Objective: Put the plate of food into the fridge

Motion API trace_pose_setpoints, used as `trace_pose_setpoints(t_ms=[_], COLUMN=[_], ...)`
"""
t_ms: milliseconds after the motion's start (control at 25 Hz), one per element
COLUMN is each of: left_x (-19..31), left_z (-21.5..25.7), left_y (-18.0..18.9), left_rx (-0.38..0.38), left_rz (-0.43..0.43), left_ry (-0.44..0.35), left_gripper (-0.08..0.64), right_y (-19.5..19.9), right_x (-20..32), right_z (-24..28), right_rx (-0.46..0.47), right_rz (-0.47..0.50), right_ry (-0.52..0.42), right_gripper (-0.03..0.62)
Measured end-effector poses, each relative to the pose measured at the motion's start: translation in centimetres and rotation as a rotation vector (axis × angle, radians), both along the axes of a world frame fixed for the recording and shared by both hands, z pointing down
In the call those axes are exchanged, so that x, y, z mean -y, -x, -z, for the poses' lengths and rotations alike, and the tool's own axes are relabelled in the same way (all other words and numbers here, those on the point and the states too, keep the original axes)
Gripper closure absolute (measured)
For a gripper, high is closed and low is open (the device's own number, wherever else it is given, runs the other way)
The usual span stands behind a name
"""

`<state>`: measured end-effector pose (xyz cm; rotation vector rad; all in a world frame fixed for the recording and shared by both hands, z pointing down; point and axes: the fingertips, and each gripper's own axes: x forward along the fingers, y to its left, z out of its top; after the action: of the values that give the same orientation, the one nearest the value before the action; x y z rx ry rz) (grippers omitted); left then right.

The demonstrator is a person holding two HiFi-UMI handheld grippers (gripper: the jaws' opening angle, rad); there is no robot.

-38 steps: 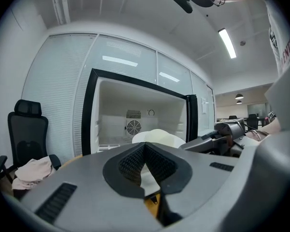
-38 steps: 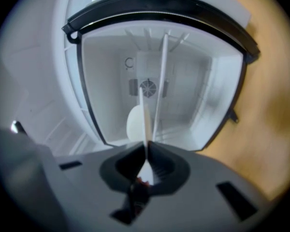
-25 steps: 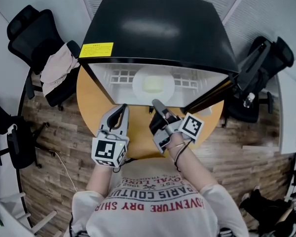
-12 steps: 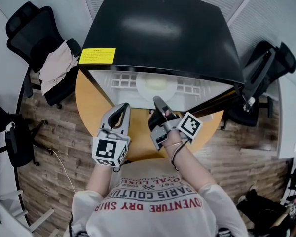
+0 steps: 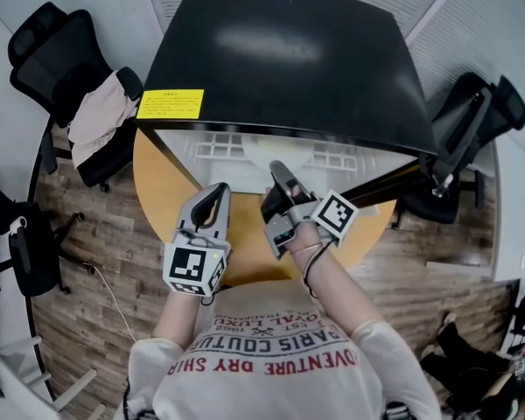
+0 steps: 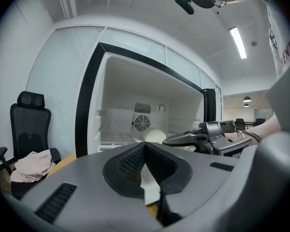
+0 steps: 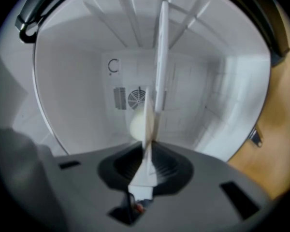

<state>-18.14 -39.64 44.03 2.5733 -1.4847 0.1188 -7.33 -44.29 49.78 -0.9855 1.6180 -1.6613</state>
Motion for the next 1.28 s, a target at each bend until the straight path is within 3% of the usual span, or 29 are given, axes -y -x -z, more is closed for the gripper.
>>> trace_pose_setpoints(t_ms=[360,480,680,760,880,1080,1280], left_x=[0.0,-0.2,-0.5,-0.8,-1.3,-1.9,-2.5], left_z=[-0.1,-0.1,0.1,-0.1,-0.3,-0.6,-0.2], left_y=[-0.6,-0.8,-0.6,-0.6,-0.4,0.5,0.6], left_rx=[0.005,0.009,0.015,0.018,0.023,0.029,0.028], left_rz=[-0.016,-0.02,-0.027,-0.031,-0.035,-0.026,-0.031], left_ry=[0.005,0.004,-0.001,0.002,0.004,0.009,0.0], left_gripper=[0.535,0.535,0.535,0.535,0.535,0.535,0.535], right_y=[0.1,0.4,1.0,1.1,0.9,-0.7,-1.3], right_x=[-0.1,-0.9,-3.4,-4.5,-5.1,-5.8,-6.6], right_z=[0.1,0.2,-0.1,-0.3,0.8,2.9,5.1], right_rx=[-0.056,-0.093,-0.185,-0.276,-0.45,-0.86,-1.131], right_rz=[0.028,0.062,0.126,0.15,0.176,0.159,0.104], right_ry=[-0.017,-0.033,-0.037,-0.052,-0.185,-0.408,-0.563], right_gripper=[0.508,0.461,0.473,0.549,0.558,0.56,0.56])
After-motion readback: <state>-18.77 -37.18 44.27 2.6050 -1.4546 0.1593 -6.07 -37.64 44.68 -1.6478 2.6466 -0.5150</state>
